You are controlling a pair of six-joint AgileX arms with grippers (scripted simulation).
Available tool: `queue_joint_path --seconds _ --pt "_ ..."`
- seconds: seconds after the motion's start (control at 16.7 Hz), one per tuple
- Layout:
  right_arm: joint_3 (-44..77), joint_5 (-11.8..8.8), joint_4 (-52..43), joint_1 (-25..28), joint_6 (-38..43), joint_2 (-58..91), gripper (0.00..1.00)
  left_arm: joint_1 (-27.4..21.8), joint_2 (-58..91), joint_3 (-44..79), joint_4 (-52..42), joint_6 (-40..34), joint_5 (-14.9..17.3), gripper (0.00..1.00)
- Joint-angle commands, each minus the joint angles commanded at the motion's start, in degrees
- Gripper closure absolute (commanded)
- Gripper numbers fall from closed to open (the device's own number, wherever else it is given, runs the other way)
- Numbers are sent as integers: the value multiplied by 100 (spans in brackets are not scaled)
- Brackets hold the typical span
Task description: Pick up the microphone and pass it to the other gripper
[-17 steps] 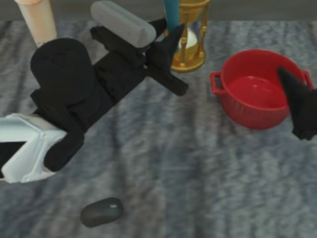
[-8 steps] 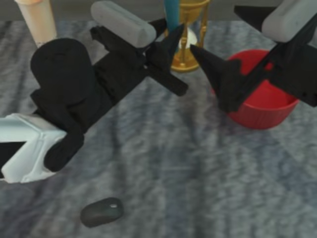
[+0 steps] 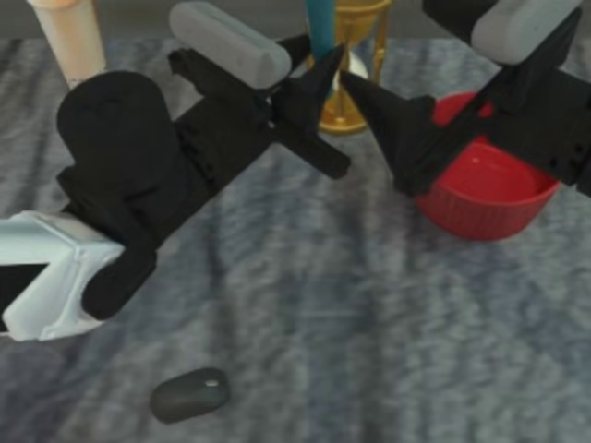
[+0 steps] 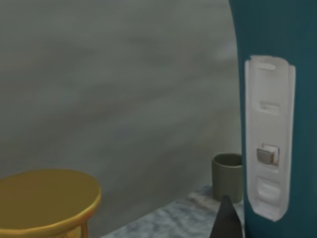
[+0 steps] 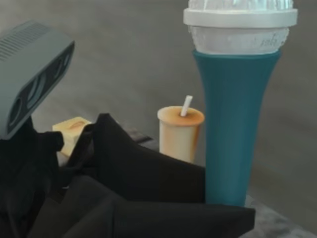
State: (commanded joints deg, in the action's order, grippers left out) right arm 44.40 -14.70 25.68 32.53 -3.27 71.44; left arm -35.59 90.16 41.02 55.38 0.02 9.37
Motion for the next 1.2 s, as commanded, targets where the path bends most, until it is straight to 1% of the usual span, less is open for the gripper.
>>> queue_joint_path --seconds 0.36,0.48,0.78,1.2 --pt "1231 309 330 291 10 1631 0 0 0 0 0 0 0 100" --pt "1525 386 398 364 13 1970 0 0 0 0 0 0 0 100" --pt "1618 411 418 388 15 2067 0 0 0 0 0 0 0 100" --pt "1618 411 418 388 15 2067 53 0 0 0 0 0 0 100"
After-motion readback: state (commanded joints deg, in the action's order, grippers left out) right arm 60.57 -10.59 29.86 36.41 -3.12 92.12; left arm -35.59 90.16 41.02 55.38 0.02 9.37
